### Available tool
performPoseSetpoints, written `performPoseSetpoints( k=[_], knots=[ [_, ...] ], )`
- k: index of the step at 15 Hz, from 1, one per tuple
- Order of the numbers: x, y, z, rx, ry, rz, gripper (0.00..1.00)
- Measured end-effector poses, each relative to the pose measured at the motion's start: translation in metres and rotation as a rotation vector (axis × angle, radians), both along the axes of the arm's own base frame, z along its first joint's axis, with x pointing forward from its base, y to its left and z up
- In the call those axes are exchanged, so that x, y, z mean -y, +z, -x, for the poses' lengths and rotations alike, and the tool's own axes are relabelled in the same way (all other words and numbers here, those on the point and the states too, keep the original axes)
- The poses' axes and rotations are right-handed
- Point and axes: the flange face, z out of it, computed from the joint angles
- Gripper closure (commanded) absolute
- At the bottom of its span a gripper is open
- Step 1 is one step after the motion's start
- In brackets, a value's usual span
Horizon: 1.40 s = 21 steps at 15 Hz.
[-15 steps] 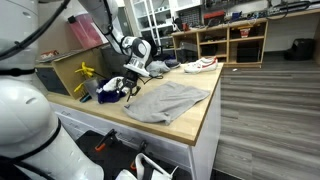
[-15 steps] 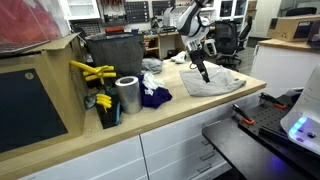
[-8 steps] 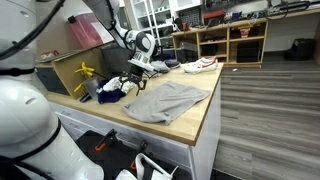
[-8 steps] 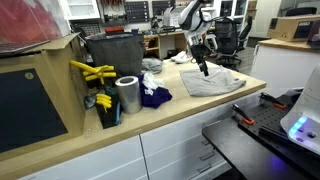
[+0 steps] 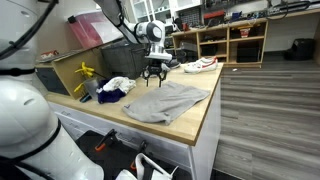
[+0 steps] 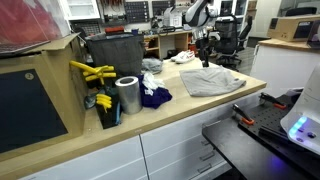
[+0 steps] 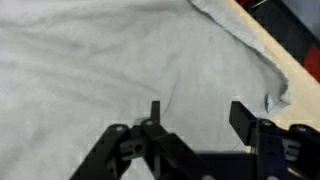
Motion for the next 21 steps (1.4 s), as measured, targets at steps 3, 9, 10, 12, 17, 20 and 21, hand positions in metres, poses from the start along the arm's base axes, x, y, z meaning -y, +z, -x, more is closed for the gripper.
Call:
performPoseSetpoints(
  k=[3,9,10,12,17,20,21],
  knots=[
    [0.02,-0.002,-0.02,0.128,-0.095,0.046,0.8],
    [0.039,-0.031,-0.048,0.257,-0.29,0.124,1.0],
    [0.042,-0.035,-0.052,0.274,-0.314,0.139,1.0],
    [0.048,-0.044,-0.061,0.305,-0.354,0.17,1.0],
    [0.056,-0.062,-0.078,0.322,-0.423,0.209,1.0],
    [0.055,-0.069,-0.085,0.325,-0.444,0.215,1.0],
    [0.055,-0.069,-0.088,0.328,-0.45,0.217,1.0]
  ],
)
